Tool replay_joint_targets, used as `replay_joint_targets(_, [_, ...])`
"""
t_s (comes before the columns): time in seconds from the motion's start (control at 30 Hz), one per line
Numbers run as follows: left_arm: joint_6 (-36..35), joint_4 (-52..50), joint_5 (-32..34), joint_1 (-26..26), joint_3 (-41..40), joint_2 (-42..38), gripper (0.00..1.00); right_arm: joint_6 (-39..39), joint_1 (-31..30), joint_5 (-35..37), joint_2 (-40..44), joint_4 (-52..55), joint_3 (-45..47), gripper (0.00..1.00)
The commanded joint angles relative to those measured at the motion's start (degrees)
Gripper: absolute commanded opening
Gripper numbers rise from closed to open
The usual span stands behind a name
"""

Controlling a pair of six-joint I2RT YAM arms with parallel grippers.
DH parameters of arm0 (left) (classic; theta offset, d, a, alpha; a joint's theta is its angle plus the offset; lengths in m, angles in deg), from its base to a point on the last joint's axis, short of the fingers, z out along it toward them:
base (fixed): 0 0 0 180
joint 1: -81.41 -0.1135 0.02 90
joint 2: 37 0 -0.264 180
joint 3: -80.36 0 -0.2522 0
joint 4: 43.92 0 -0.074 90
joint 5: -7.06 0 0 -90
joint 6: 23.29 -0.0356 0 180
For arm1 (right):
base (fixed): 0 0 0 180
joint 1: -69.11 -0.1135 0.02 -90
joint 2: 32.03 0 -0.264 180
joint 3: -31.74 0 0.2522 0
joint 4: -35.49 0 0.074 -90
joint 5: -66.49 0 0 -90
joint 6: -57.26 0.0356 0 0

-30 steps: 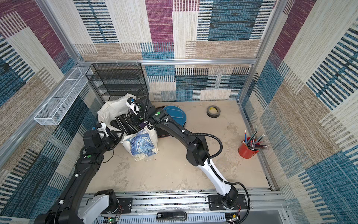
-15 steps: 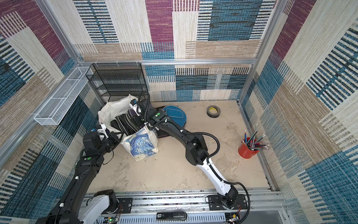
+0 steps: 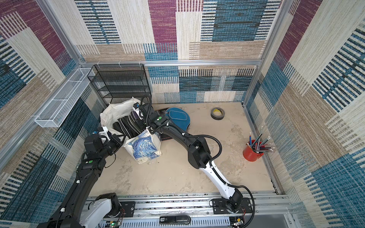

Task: Remove the ping pong set from the canvas bag
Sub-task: Pick up the ping pong set from the canvas bag.

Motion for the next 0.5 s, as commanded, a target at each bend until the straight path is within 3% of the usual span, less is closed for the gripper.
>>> replay_joint_targets(0.0, [-2.00,-0.23,-0.04,-0.05,0.61,-0.41,0.00,-1.73,-0.36,10.30,-0.94,2.52,-0.49,0.56])
replay_joint_targets(0.13, [-1.99,0.00,0.03,-0.01,0.48,-0.28,0.00,-2.98,-0.48,13.84,-1.90,3.83,-0.95,0.56])
replay_joint_targets(0.47, [-2.28,-0.30,0.24,0.02,0.18,-0.75,0.00,-2.66,-0.84,12.41,-4.21,4.93,-2.26,0.55])
